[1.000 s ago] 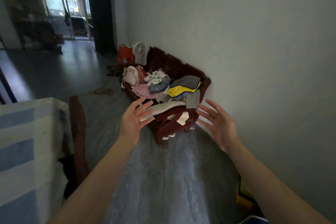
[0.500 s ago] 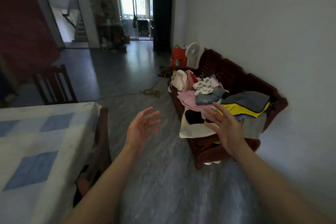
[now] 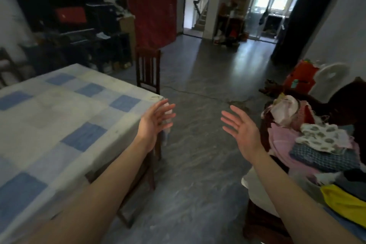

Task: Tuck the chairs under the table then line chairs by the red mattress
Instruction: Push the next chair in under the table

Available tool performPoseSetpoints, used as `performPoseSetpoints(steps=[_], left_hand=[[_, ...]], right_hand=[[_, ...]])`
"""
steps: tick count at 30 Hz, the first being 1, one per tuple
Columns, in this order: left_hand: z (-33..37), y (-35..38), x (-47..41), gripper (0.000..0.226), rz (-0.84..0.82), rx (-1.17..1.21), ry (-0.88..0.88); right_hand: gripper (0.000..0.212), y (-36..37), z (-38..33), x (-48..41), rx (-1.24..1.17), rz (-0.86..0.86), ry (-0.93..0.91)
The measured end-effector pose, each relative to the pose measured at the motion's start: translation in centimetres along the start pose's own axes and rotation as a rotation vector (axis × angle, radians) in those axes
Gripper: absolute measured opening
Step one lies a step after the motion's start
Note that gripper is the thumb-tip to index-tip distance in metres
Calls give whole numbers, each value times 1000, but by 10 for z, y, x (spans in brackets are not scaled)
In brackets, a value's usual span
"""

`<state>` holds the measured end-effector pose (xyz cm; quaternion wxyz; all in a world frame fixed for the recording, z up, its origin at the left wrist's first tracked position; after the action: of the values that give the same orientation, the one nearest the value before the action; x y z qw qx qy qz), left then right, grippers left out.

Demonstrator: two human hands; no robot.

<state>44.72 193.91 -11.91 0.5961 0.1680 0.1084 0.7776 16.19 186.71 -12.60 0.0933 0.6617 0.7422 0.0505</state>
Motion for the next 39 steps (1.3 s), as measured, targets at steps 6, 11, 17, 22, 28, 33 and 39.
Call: performPoseSetpoints(steps=[6, 11, 17, 22, 28, 33, 39], left_hand=[[-10, -77, -27, 46, 242, 61, 57], [-17, -136, -36, 44, 443, 57, 95], [-22, -196, -13, 41, 678, -27, 134], [-28, -232, 24, 35, 897, -139, 211], [-58, -247, 53, 30, 1108, -390, 169], [-103, -267, 73, 25, 1316, -405, 22], [-140, -285, 78, 13, 1441, -36, 74]], right_hand=[[41, 83, 58, -84, 109, -256, 64], [45, 165, 97, -131, 217, -505, 88], [29, 230, 144, -181, 264, -674, 88], [26, 273, 206, -211, 372, -830, 32], [34, 310, 244, -243, 449, -1024, -110], [26, 308, 286, -255, 405, -1099, -9], [33, 307, 298, -253, 329, -1081, 144]])
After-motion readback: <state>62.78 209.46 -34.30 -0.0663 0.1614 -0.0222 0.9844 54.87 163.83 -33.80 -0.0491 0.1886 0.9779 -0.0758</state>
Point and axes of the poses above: each hand's wrist, its own x-axis away from the middle knuckle, its own y-axis out of the palm, z = x × y, the point moved 8 cm from there along -x, towards the middle knuckle, and after that the axes turned 5 degrees about -y, right-handed, at the moved point
